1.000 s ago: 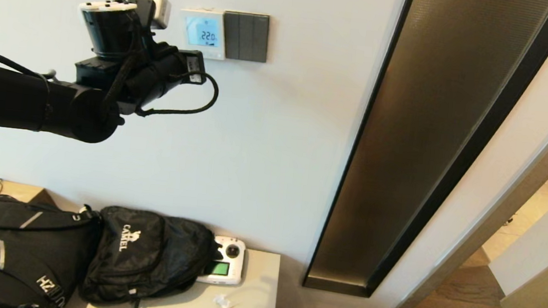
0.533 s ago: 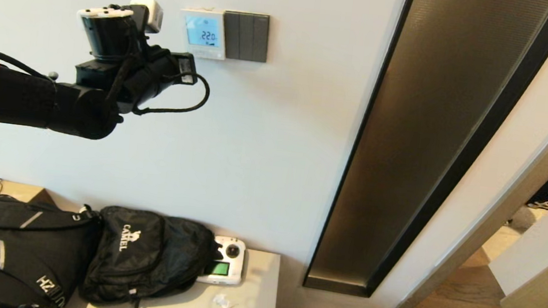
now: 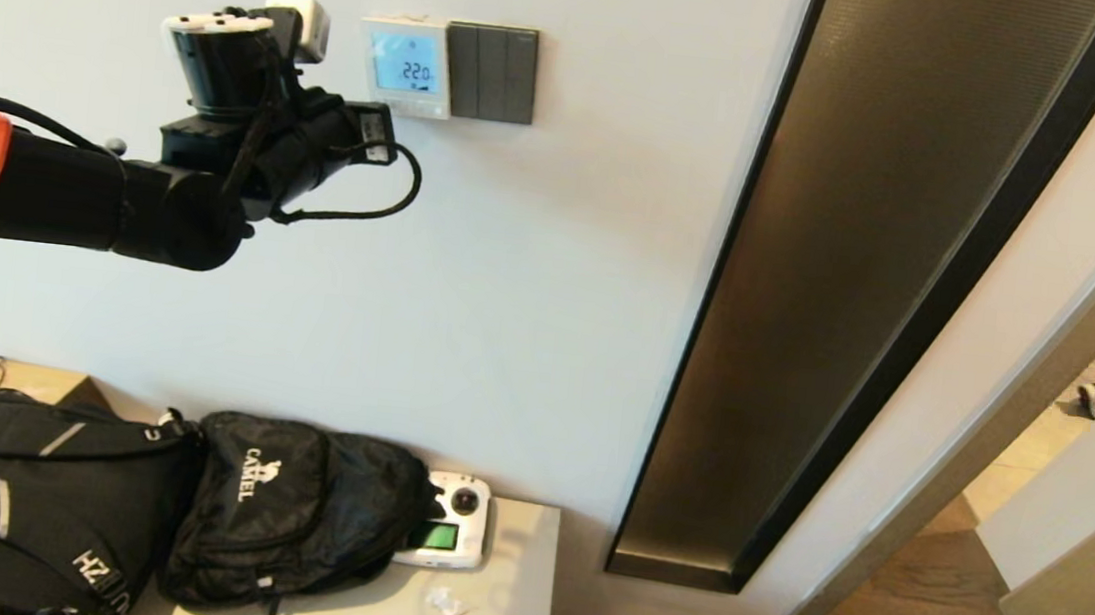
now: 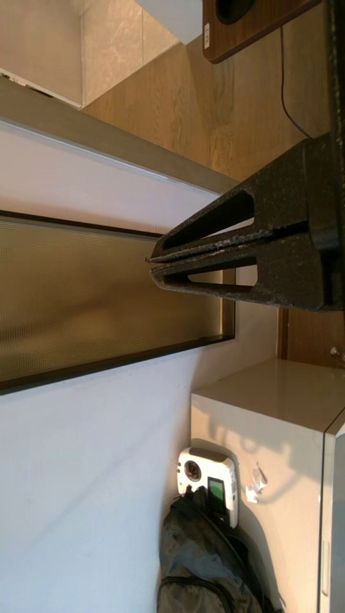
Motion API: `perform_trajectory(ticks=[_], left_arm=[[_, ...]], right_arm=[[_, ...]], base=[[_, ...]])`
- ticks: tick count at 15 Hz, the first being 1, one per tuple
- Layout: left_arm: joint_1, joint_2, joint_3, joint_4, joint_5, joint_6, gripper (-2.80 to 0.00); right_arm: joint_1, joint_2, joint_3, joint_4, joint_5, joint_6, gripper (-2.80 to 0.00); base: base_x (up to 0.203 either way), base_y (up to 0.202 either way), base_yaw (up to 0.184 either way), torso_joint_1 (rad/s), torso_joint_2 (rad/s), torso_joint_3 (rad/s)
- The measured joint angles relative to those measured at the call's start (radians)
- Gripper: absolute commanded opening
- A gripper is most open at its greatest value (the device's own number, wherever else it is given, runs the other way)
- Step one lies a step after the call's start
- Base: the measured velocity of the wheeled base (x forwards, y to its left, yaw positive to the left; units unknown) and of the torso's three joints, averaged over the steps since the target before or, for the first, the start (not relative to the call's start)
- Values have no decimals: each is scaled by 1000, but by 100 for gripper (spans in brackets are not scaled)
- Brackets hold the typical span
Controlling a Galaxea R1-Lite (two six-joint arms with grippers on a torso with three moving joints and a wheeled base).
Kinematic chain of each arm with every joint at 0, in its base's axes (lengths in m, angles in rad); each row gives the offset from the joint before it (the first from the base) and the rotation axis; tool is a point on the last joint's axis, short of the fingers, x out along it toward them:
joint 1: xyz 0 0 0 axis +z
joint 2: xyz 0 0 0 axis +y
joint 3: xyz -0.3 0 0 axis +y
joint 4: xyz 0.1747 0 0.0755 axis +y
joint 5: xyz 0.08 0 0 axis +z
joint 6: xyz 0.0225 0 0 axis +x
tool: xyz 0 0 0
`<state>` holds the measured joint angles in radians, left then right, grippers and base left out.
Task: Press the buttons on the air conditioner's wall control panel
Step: Press the temperature increase button
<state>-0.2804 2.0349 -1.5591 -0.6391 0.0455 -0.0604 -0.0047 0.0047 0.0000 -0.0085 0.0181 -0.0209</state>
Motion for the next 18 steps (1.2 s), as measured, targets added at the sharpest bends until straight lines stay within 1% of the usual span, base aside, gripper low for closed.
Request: perform_trajectory(ticks=[12,18], left_arm=[[-2,47,-44,7,0,0,-280],[-2,37,-35,-4,1,0,-280]], right_arm=[[0,0,0,0,0,-1,-280],[0,0,0,0,0,-1,-280]], base=[[0,0,0,0,0,0],[0,0,0,0,0,0]])
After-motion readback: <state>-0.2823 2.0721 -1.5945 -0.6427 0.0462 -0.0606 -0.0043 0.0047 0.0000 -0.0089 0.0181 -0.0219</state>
